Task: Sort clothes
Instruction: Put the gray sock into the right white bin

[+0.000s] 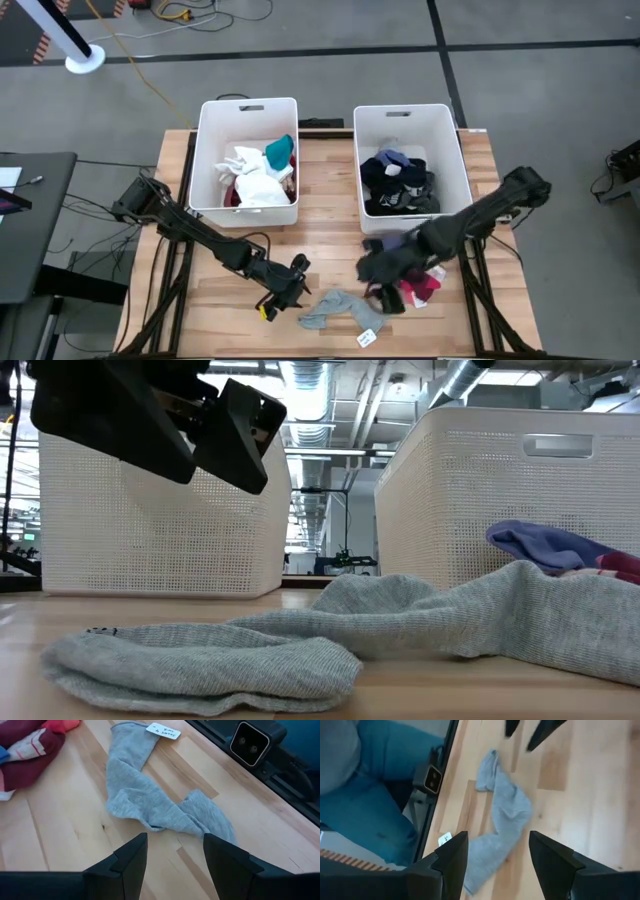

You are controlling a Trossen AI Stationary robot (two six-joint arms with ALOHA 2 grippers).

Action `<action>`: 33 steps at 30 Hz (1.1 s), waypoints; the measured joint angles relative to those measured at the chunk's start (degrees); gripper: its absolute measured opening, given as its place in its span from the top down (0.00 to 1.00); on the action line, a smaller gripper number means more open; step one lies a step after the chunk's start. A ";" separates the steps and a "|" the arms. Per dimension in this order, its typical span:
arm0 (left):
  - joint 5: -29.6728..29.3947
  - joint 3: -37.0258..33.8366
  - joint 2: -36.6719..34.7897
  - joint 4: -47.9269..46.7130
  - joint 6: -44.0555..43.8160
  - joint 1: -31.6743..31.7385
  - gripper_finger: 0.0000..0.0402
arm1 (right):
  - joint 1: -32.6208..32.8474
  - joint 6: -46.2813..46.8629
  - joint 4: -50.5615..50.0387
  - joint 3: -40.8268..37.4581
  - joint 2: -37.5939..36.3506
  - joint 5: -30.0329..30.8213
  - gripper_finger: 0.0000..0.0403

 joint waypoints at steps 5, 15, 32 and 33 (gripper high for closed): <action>-0.13 0.00 0.00 0.02 0.55 0.01 0.53 | 1.67 0.40 3.66 0.00 7.51 0.00 0.45; -0.21 0.00 0.00 0.00 1.55 0.01 0.53 | 2.19 3.79 7.39 0.00 17.88 2.11 0.45; -0.27 0.02 0.00 -0.04 2.14 0.01 0.53 | 3.88 6.38 11.85 0.00 21.05 6.76 0.45; -0.27 0.02 0.00 -0.02 2.16 0.01 0.53 | 4.01 6.47 11.75 0.00 21.05 7.21 0.45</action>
